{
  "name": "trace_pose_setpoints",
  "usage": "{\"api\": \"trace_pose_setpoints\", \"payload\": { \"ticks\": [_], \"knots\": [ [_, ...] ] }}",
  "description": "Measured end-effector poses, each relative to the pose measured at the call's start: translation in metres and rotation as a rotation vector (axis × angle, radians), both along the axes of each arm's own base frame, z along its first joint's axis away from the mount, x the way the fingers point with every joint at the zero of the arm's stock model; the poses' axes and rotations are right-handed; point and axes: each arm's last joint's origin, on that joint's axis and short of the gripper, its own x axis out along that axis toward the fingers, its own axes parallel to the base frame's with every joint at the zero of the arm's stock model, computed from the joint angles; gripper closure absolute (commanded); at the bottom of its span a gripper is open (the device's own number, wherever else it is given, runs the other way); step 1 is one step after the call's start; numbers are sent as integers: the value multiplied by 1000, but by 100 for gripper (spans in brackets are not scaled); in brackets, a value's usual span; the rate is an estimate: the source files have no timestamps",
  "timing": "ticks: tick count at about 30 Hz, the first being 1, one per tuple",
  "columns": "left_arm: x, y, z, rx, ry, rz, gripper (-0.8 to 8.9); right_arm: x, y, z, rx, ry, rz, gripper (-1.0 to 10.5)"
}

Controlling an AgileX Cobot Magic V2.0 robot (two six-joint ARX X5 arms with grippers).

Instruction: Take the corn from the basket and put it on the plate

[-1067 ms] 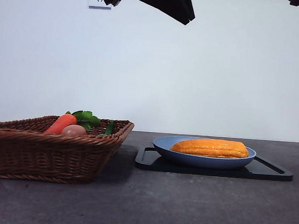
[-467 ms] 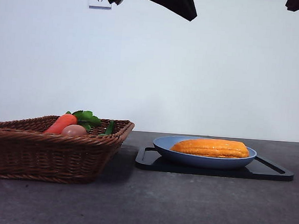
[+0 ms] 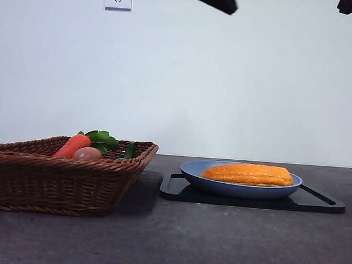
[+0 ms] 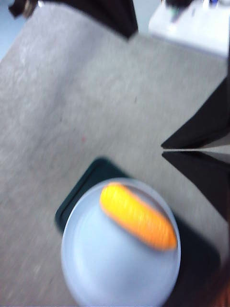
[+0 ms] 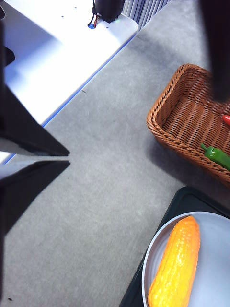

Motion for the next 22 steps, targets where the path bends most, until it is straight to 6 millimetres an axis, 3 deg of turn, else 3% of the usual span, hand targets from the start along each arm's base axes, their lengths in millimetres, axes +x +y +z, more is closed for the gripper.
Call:
{"api": "trace_pose_setpoints", "payload": {
  "ticks": [5, 11, 17, 22],
  "knots": [
    [15, 49, 29, -35, -152, 151, 807, 0, 0, 0, 0, 0, 0, 944],
    [-8, 132, 62, -116, -357, 354, 807, 0, 0, 0, 0, 0, 0, 944],
    [-46, 201, 41, -139, -514, 608, 807, 0, 0, 0, 0, 0, 0, 944],
    [-80, 231, 9, -127, -599, 763, 807, 0, 0, 0, 0, 0, 0, 944]
  ]
}}
